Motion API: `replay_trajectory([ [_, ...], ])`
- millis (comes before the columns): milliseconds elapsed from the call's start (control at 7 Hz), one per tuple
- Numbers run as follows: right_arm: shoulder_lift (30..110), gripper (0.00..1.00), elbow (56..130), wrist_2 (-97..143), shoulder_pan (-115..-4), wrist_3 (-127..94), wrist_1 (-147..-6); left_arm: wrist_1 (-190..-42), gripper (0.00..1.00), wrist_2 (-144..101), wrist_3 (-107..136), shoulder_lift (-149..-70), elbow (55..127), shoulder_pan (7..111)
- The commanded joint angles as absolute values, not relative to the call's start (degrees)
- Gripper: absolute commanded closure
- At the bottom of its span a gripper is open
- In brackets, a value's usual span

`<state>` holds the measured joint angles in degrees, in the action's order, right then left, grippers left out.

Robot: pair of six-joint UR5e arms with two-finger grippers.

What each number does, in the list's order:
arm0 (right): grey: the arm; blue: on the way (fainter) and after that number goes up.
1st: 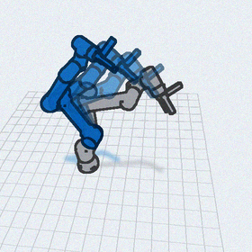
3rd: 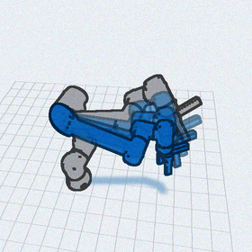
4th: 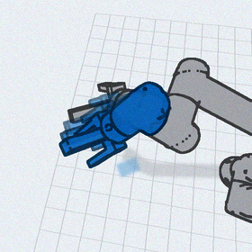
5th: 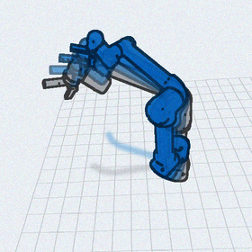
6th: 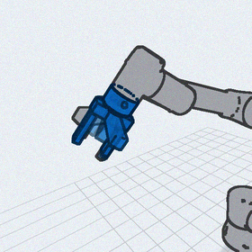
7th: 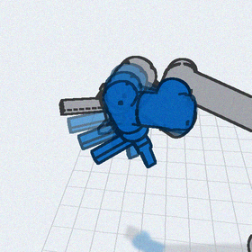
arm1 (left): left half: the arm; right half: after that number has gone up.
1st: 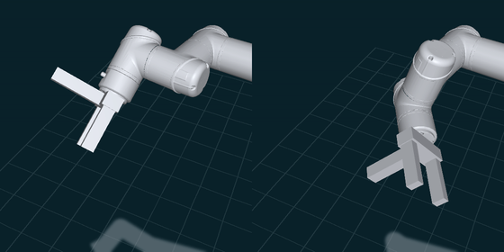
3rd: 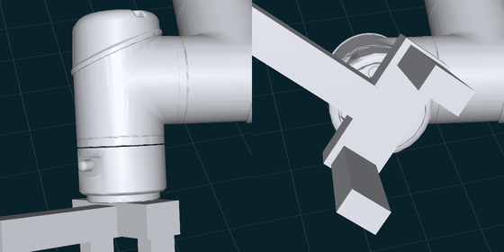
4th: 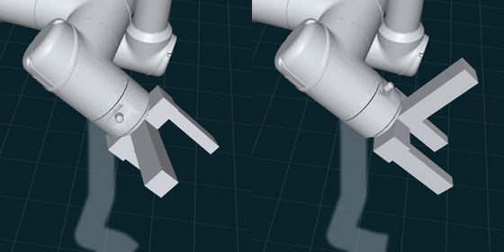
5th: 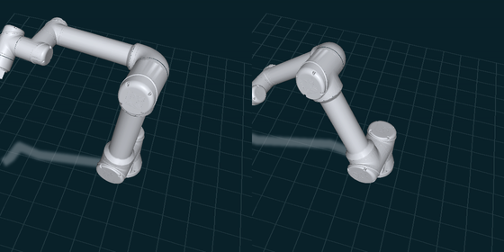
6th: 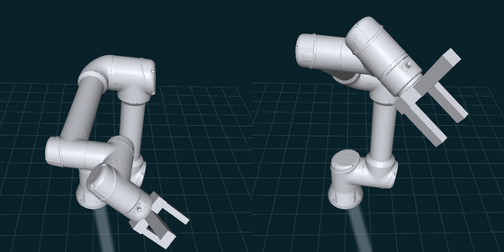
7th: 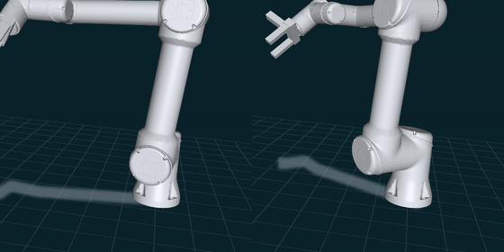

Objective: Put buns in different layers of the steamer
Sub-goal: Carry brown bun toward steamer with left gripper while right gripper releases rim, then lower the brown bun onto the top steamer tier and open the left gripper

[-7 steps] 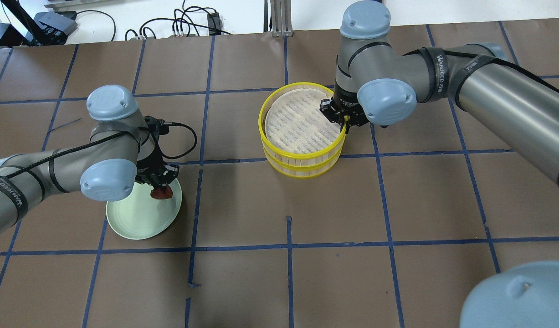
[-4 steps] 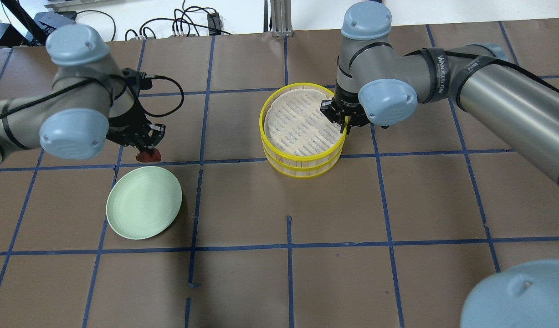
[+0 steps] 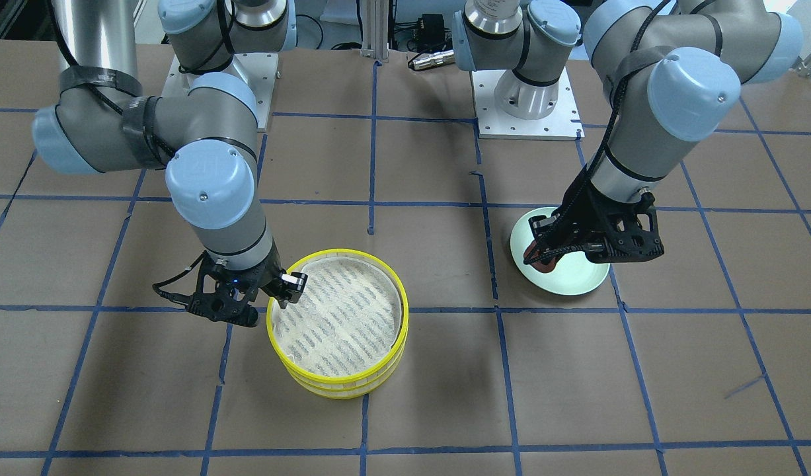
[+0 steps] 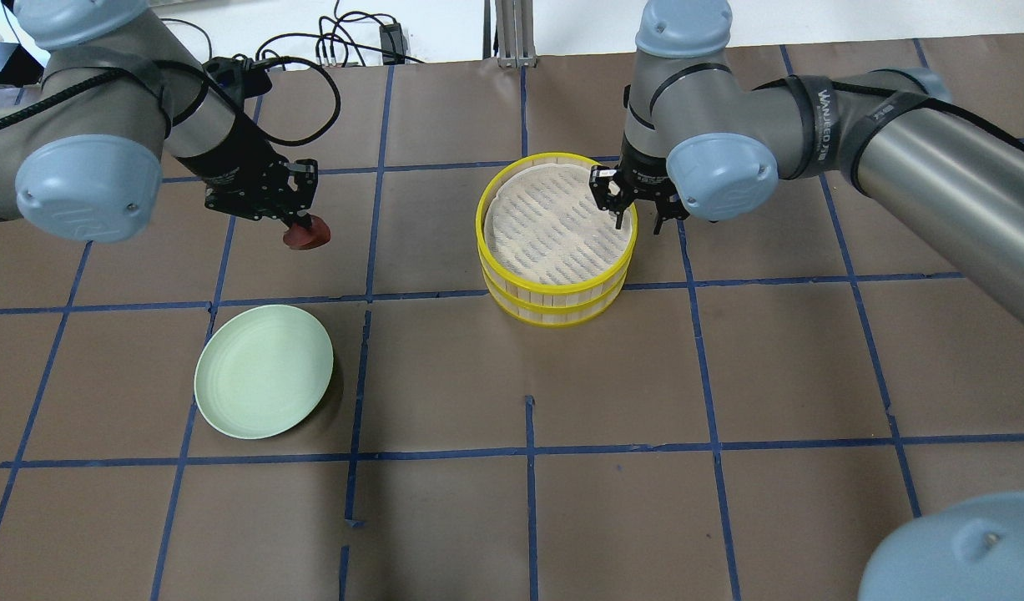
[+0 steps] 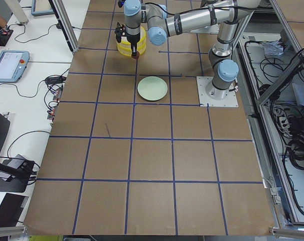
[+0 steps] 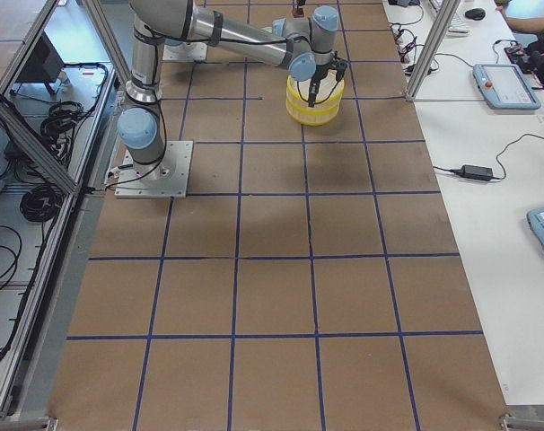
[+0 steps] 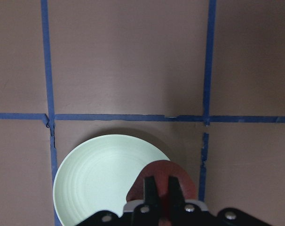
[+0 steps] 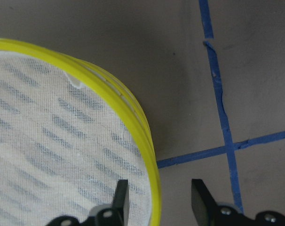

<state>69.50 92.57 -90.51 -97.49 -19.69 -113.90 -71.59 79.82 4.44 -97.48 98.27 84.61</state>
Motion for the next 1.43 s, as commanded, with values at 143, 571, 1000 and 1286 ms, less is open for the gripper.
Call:
replay_trajectory([
  [143, 79.68, 0.42, 88.96, -90.35, -92.64, -10.5, -99.21, -65.62, 1.0, 68.67, 22.96, -99.13, 95.98, 91.2],
  [571, 87.95, 0.25, 84.03, -90.18, -92.19, -1.62, -83.09, -40.79, 0.99, 68.2, 50.62, -110.0, 95.98, 102.9],
  [1000, 88.6, 0.17, 84.46, -90.35, -91.58, 6.94, -83.32, -38.5, 0.0, 70.48, 52.47, -111.53, 96.76, 103.27],
  [1286, 88.77, 0.16, 84.81, -90.09, -90.88, 6.94, -83.32, -38.58, 0.0, 71.27, 48.29, -111.27, 96.16, 103.18],
])
